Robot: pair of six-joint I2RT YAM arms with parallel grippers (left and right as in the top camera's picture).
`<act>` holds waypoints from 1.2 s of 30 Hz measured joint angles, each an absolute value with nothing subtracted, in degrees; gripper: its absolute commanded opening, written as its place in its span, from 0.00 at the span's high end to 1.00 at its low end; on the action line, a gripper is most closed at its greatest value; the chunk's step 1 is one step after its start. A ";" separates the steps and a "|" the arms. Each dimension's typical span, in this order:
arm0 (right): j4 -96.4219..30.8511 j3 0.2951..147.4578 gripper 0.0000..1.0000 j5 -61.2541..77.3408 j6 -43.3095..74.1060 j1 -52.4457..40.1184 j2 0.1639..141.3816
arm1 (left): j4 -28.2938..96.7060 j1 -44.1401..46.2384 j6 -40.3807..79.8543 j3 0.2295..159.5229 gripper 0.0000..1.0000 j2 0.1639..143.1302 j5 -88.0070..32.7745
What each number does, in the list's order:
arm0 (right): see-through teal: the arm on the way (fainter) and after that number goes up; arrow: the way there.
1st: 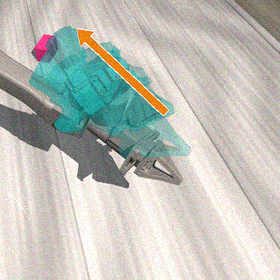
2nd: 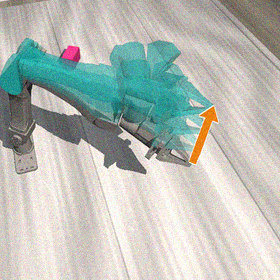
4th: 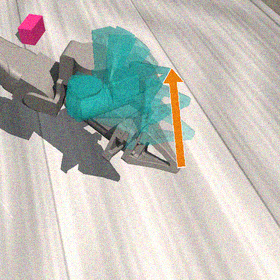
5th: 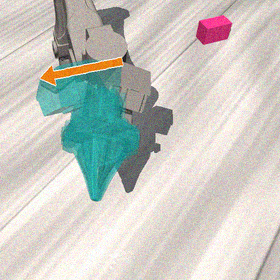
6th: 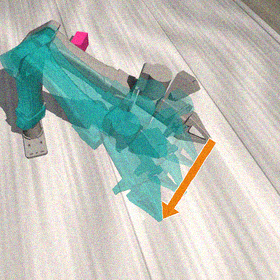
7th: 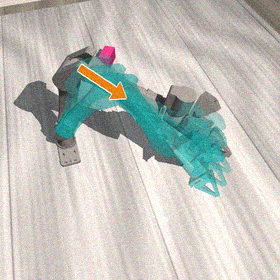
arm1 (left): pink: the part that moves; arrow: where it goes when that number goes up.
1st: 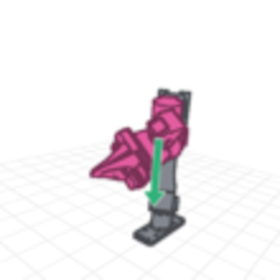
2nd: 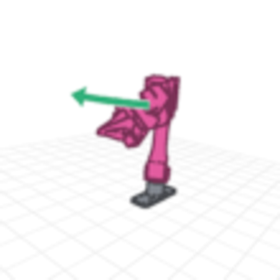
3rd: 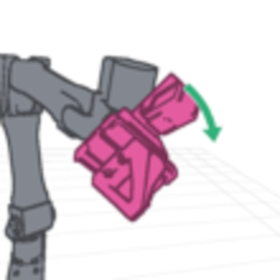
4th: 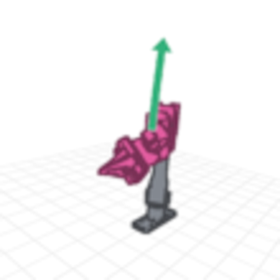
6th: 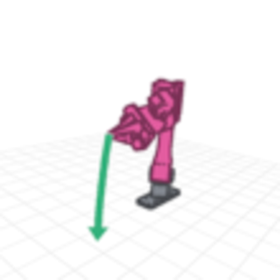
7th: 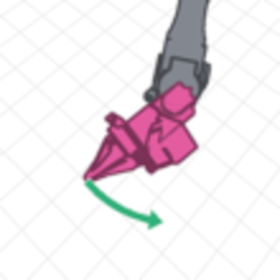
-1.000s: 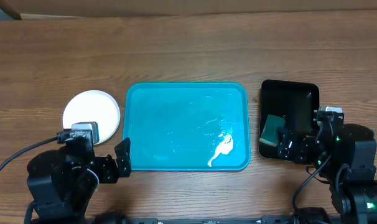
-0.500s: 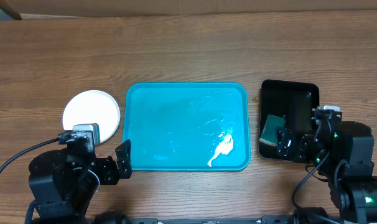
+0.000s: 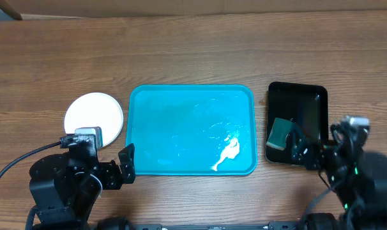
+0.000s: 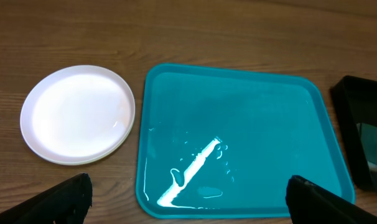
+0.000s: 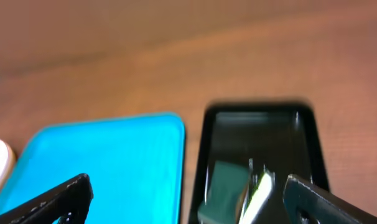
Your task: Clean dirty plates on tray and stack at the side
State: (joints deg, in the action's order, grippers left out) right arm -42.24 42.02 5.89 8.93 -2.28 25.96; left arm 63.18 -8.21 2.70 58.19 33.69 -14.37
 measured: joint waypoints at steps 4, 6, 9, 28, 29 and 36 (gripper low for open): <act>-31.57 33.39 0.00 5.37 8.88 -2.26 15.27 | 63.22 -8.21 2.70 58.08 0.00 33.69 -14.37; -26.79 28.45 0.00 5.21 8.93 -2.26 10.98 | 63.18 -8.21 2.70 58.08 0.00 33.69 -14.37; -18.41 20.40 0.00 5.10 8.86 -2.24 5.50 | 63.20 -8.21 2.70 58.06 0.00 33.69 -14.37; -2.63 1.04 0.00 4.25 7.79 -2.24 0.84 | 63.22 -8.21 2.68 58.00 0.00 33.69 -14.39; -3.86 1.06 0.00 4.29 7.27 -2.24 0.84 | 63.22 -8.21 2.68 58.00 0.00 33.69 -14.37; -4.69 1.04 0.00 4.67 4.43 -2.24 0.84 | 63.22 -8.21 2.68 58.00 0.00 33.69 -14.37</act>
State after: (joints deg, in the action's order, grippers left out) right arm -4.69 1.04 4.67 4.43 -2.24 0.84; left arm 63.22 -8.21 2.68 58.00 33.69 -14.37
